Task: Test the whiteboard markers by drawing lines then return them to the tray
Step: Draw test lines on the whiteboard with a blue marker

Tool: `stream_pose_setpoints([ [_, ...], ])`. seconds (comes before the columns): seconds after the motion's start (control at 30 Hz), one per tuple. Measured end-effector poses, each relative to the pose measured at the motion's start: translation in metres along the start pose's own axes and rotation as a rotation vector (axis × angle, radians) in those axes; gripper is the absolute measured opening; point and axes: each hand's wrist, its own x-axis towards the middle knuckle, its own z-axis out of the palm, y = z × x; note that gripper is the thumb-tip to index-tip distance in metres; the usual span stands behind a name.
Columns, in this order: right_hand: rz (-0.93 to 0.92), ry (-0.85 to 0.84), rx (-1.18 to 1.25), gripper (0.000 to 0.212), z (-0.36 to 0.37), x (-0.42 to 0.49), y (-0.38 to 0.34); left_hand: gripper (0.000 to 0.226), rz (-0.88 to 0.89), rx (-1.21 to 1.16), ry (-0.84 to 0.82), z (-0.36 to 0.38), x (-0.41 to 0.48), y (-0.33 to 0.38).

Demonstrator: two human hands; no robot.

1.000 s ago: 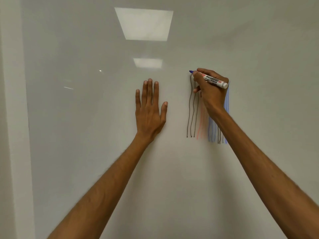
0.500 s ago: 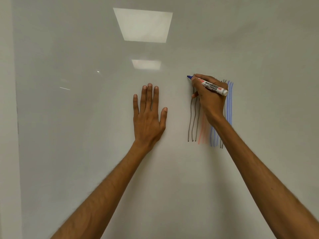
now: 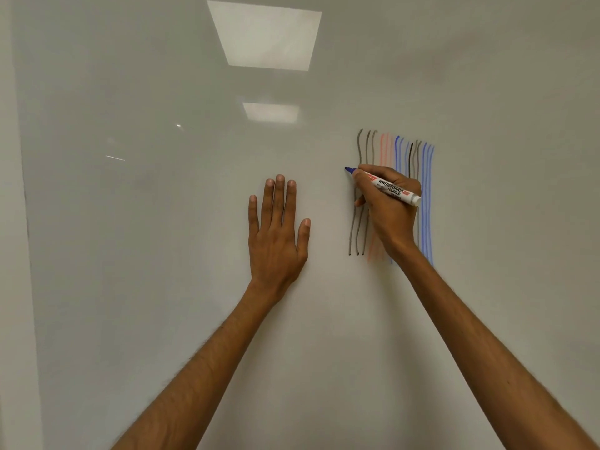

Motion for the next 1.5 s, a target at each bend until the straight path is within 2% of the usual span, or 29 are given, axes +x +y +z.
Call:
stream_pose_setpoints([
  [0.47, 0.007, -0.051, -0.103, 0.008, -0.016, -0.059, 0.024, 0.065, -0.011, 0.008, -0.025, -0.001, -0.003, 0.001],
  [0.83, -0.014, -0.117, -0.193, 0.016, -0.029, -0.097, 0.042, 0.065, -0.014, 0.005, -0.017, 0.000, -0.005, 0.001],
  [1.0, 0.009, -0.161, -0.223, 0.008, -0.030, -0.099, 0.039, 0.064, -0.014, -0.006, -0.020, -0.002, -0.005, 0.002],
  [1.1, -0.011, -0.155, -0.211, 0.007, -0.029, -0.092, 0.033, 0.065, -0.015, -0.008, -0.020, -0.002, -0.005, 0.002],
  [1.2, -0.004, -0.107, -0.099, 0.012, -0.026, -0.075, 0.019, 0.065, -0.016, -0.010, -0.021, -0.003, -0.006, 0.002],
  [1.5, -0.030, 0.021, 0.088, 0.027, 0.003, 0.026, -0.031, 0.065, -0.012, -0.016, -0.005, -0.003, -0.008, 0.003],
])
